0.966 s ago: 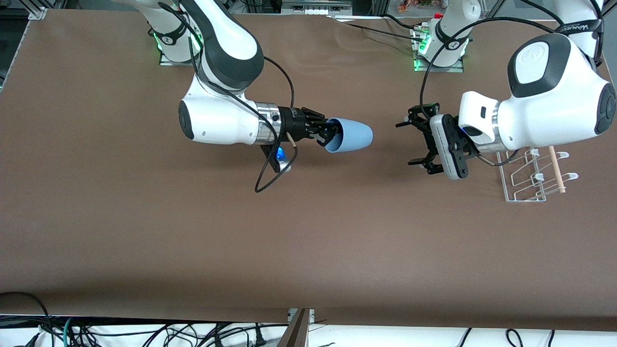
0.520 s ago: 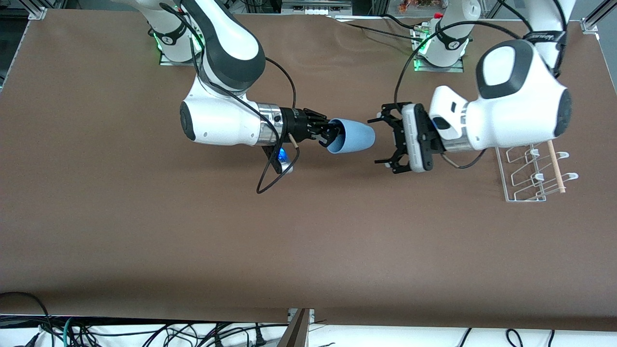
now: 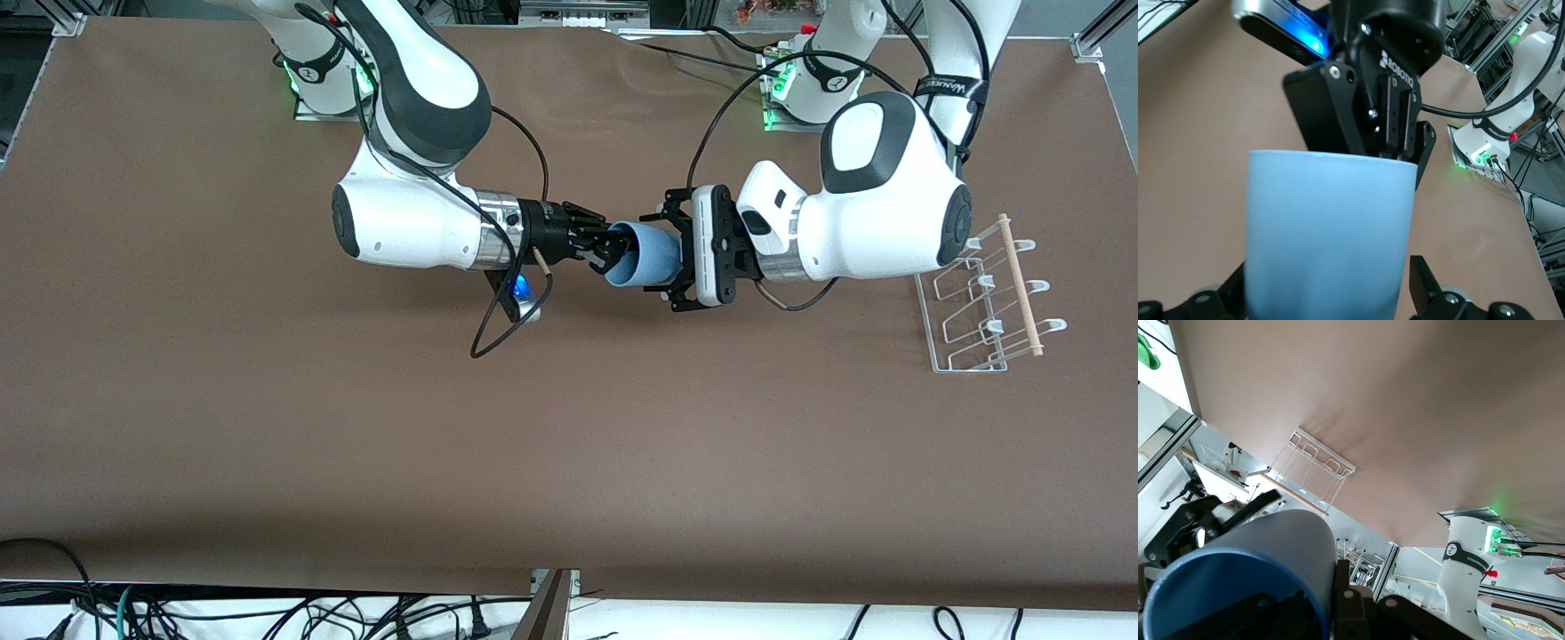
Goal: Transfer cup to left arm and place on rack
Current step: 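Close the left gripper on the cup's base beside the right gripper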
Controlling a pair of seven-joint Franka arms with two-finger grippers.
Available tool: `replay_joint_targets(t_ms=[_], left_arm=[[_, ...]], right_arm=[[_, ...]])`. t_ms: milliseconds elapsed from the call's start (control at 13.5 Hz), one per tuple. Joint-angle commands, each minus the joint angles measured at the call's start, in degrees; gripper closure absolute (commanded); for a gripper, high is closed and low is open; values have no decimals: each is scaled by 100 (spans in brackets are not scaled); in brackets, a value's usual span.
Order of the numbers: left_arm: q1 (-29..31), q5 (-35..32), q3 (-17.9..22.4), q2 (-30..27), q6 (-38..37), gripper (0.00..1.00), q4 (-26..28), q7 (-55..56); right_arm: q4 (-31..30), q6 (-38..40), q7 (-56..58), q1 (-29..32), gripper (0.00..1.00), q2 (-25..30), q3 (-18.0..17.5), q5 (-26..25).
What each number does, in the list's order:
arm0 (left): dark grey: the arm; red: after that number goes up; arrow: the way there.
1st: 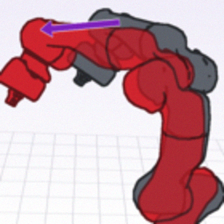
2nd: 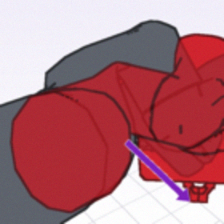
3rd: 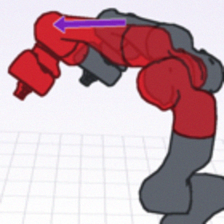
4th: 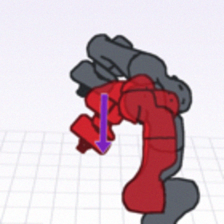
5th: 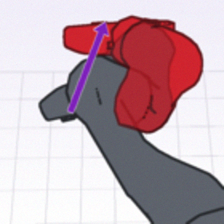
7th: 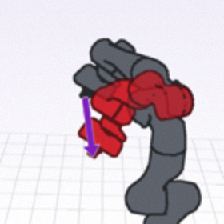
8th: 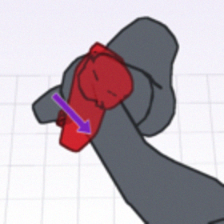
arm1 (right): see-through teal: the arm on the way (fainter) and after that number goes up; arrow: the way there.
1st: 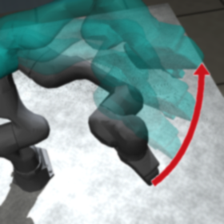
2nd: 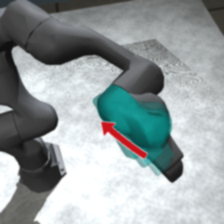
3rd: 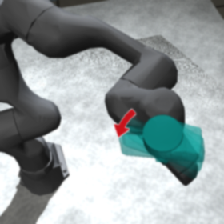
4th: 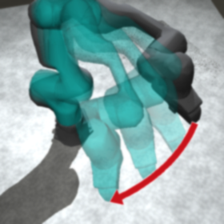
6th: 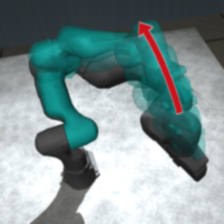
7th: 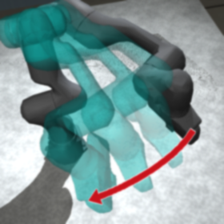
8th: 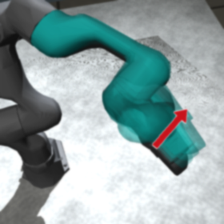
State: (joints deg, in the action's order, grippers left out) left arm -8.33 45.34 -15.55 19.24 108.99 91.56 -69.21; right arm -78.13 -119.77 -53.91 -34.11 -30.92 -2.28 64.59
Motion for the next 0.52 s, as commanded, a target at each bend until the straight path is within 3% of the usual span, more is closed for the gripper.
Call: replay_joint_targets(t_ms=[0,74,149,297,371,446], left_arm=[[25,159,-9,-26,61,83,81,-409],[51,159,-9,-26,52,95,73,-418],[69,159,-9,-26,35,100,73,-426],[95,115,0,-26,-88,100,46,-418],[130,106,0,-34,-123,100,29,-418],[165,98,0,-43,-132,100,3,-409]], right_arm=[[184,-29,-85,-17,100,-90,-36,106],[184,-29,-85,-17,100,-81,-36,106],[184,-29,-85,-17,100,-81,-36,106],[184,-55,-93,-17,100,-90,-36,106],[184,-64,-93,1,70,-90,-36,115],[176,-64,-137,18,15,-90,-36,115]])
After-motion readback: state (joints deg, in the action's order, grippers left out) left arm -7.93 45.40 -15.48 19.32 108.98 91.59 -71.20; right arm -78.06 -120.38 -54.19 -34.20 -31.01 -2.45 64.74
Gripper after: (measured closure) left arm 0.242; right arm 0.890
